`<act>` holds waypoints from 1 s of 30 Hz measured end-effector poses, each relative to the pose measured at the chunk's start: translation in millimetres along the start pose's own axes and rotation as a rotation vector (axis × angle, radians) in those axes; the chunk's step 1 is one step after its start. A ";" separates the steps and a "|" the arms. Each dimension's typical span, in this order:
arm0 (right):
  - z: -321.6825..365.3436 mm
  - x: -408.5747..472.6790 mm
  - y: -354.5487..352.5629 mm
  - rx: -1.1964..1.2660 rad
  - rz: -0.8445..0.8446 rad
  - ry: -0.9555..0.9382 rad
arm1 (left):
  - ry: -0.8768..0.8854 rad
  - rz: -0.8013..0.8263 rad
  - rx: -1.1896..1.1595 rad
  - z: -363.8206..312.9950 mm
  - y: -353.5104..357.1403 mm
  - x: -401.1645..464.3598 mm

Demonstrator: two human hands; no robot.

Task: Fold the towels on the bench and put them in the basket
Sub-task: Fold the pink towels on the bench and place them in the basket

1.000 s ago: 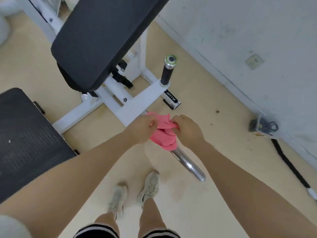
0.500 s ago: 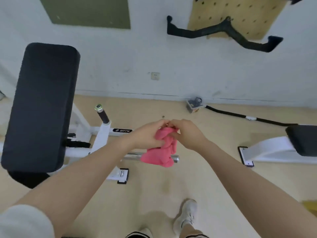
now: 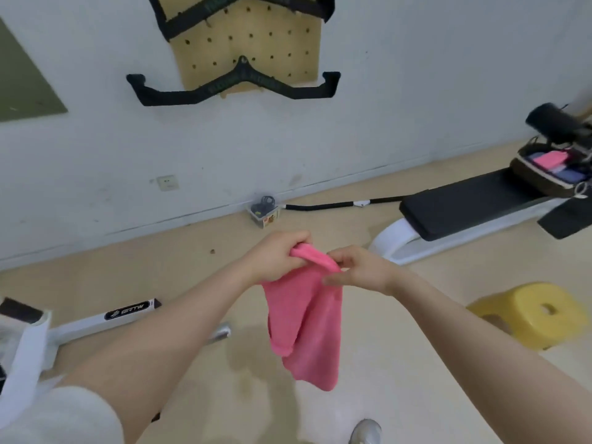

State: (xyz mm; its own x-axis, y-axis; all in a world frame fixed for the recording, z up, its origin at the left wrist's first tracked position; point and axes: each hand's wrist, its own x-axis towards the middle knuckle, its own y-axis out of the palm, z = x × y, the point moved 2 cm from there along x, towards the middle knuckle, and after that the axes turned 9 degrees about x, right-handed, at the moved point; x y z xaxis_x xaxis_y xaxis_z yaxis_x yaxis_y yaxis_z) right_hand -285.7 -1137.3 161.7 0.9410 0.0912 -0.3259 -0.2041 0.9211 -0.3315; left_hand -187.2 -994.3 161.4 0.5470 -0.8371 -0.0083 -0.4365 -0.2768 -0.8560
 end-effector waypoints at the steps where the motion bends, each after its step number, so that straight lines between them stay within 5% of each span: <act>1: -7.0 -10.8 -23.5 0.071 0.036 0.029 | -0.016 -0.014 -0.021 -15.5 7.7 21.1; 7: -64.0 -54.2 -164.5 0.132 -0.129 0.113 | -0.260 -0.227 -0.169 -73.8 31.6 136.2; 11: -94.6 -62.7 -231.4 -0.087 -0.450 0.073 | -0.148 0.147 -0.370 -114.6 63.2 195.8; 14: -110.8 -57.4 -271.6 -0.141 -0.532 0.058 | -0.066 0.354 -0.455 -147.2 97.0 251.1; 19: -143.4 -36.3 -349.9 -0.277 -0.595 0.086 | 0.028 0.356 -0.515 -180.8 129.3 359.6; 30: -191.2 48.8 -573.1 -0.100 -0.790 0.136 | 0.115 0.310 -0.461 -208.1 121.5 613.5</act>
State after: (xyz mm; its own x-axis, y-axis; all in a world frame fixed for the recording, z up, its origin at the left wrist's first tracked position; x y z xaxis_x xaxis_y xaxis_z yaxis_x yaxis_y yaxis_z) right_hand -174.4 -1733.1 166.5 0.7776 -0.6253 -0.0655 0.4779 0.6556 -0.5846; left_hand -53.2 -1639.7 159.9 0.2739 -0.9508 -0.1447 -0.8450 -0.1661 -0.5083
